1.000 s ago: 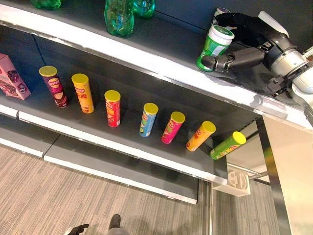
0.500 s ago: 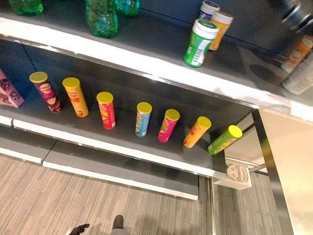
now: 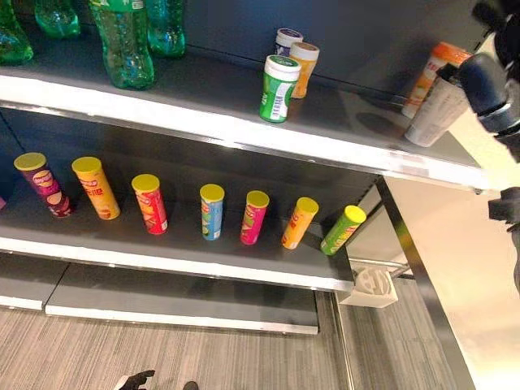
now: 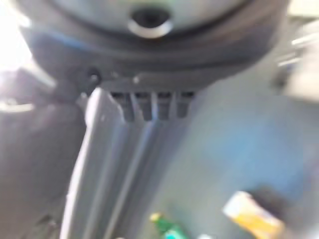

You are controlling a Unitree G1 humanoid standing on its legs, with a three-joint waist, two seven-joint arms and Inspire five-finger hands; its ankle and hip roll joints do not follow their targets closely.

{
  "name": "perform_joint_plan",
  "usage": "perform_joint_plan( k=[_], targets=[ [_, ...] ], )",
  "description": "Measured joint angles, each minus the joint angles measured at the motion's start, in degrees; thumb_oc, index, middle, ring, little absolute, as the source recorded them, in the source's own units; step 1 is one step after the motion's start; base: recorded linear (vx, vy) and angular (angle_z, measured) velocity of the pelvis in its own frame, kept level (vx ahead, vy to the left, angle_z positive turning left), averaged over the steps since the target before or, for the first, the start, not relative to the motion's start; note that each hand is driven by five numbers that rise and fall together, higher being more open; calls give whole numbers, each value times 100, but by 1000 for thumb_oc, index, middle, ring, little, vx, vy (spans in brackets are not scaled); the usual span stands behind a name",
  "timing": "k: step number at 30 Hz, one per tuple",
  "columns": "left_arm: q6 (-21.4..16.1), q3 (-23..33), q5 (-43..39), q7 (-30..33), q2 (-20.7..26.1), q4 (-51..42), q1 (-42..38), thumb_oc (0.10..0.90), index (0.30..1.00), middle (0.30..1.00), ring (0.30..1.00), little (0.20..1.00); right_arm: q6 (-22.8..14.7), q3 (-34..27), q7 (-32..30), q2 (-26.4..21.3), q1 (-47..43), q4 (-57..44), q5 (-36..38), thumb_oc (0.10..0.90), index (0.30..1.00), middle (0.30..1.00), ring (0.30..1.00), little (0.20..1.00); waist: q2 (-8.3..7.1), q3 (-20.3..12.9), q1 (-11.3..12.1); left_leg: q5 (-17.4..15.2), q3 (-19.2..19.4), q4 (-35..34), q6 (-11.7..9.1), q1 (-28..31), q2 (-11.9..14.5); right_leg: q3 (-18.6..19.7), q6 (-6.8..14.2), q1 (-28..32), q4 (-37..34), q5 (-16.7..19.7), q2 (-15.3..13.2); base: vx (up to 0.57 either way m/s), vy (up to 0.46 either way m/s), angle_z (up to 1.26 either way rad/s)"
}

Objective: Put the goods on the table back onto the shelves and tidy them up.

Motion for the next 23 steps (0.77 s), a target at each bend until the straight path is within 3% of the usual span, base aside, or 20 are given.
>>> perform_joint_plan(
  k=[4,5,6,7,10,12,13,19,21,23],
  targets=[
    [5,-43,106,-31,-21,-20,0,800,900,900,900,900,255,86,460,1092,815,-304,460,800,900,900,900,900,192,2,-108,2,32,2,0,-33,11,78,-1,-84,11,4,18,-17,-15,-9],
    [9,-16,206,-39,-10,-26,18,800,900,900,900,900,363,171,624,1521,1182,-338,574,800,900,900,900,900,310,6,-102,0,97,4,-2,-31,21,117,-1,-114,12,4,-3,-25,-34,-14],
    [8,51,209,-45,-20,-42,53,800,900,900,900,900,432,328,698,1993,1451,-391,721,800,900,900,900,900,285,-30,-104,-16,141,2,-19,-4,35,139,-1,-107,3,0,9,-11,-20,-18],
    [12,77,210,-65,-38,-44,74,800,900,900,900,900,351,437,796,2321,1666,-512,903,800,900,900,900,900,356,-32,-152,-25,163,2,-24,-1,41,155,1,-130,-4,0,6,-7,-30,-15],
    [17,105,212,-159,-87,-65,143,800,900,900,900,900,637,836,1385,2473,2147,-580,1020,800,900,900,900,900,518,-23,-276,-31,188,1,-29,66,56,205,2,-83,-2,0,12,0,-28,-10],
    [2,134,212,-169,-139,-88,113,800,900,900,900,900,1053,1106,1569,2481,2469,-302,1035,800,900,900,900,900,555,-37,-274,-42,210,-3,-42,86,80,244,2,-78,-4,-1,37,-2,-28,-9],
    [-14,131,213,-218,-208,-194,85,800,900,900,900,900,1500,1292,1691,2495,2833,183,1032,800,900,900,900,900,568,-33,-260,-41,219,-4,-43,82,98,271,2,-89,-5,-2,56,0,0,0],
    [-8,83,324,-281,-258,-193,200,800,900,900,900,900,1647,1370,1816,2636,3360,754,1123,800,900,900,900,900,580,-47,-413,-41,291,-1,-44,114,108,295,2,-91,-6,1,55,-4,-10,-5],
    [-8,81,432,-304,-247,-222,187,800,900,900,900,900,1698,1347,2048,2494,3488,1005,1111,800,900,900,900,900,555,-71,-479,-43,313,0,-47,151,125,308,-2,-90,-6,3,72,-29,-20,-4],
    [-9,77,449,-413,-212,-232,80,800,900,900,900,900,1786,1445,2231,2013,3622,1841,611,800,900,900,900,900,495,-134,-471,-47,323,-1,-52,155,131,307,-1,-91,-6,3,77,-46,-14,-1]
  ],
)
